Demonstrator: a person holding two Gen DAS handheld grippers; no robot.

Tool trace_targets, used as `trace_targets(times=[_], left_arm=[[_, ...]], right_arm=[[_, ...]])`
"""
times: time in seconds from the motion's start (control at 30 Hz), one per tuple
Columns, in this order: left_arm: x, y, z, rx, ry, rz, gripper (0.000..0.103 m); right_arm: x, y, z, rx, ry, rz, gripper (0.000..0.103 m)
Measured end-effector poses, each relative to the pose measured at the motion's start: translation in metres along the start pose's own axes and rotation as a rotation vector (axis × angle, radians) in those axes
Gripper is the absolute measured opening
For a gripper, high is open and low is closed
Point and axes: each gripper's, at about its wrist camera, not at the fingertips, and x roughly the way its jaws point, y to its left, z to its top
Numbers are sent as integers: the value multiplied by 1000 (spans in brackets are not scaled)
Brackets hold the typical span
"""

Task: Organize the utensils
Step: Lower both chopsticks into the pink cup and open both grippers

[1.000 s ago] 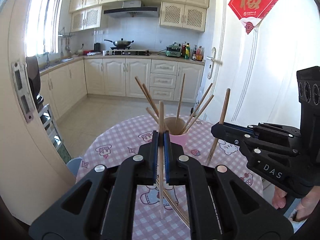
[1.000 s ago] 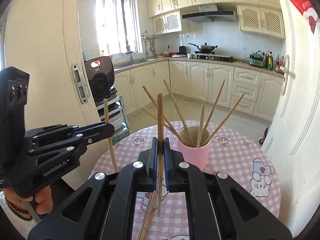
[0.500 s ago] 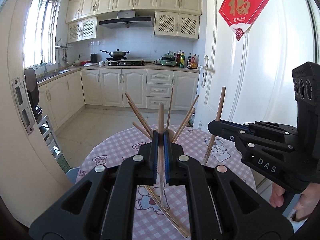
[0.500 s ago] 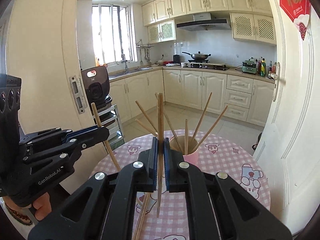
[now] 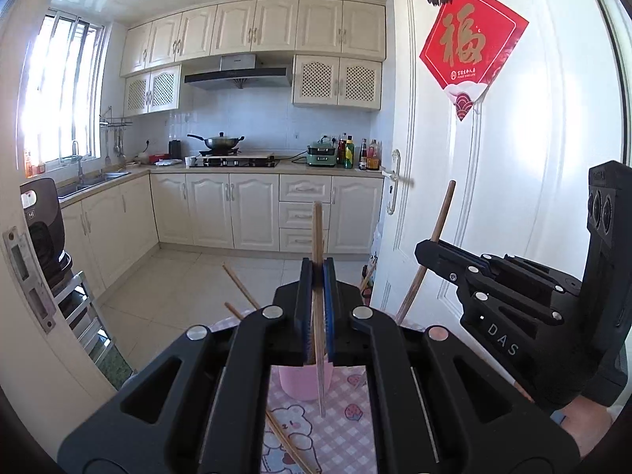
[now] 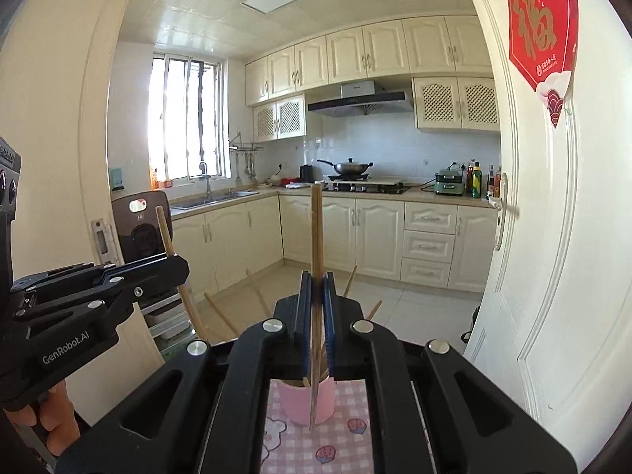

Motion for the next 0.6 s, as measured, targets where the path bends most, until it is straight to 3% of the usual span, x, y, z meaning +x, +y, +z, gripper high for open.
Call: trace_targets(times=[0.13,0.37,0.6], left_arm=[[20,-2,14,9,-35,-11,5],[48,3,24,6,-76,17,5],[75,7,-2,-10,-12,20,5]], right_arm=[[16,-5,5,-6,-36,-31,4],[34,-13,4,37,-64,-5,4],[52,-12,-15,34,2,32,4]])
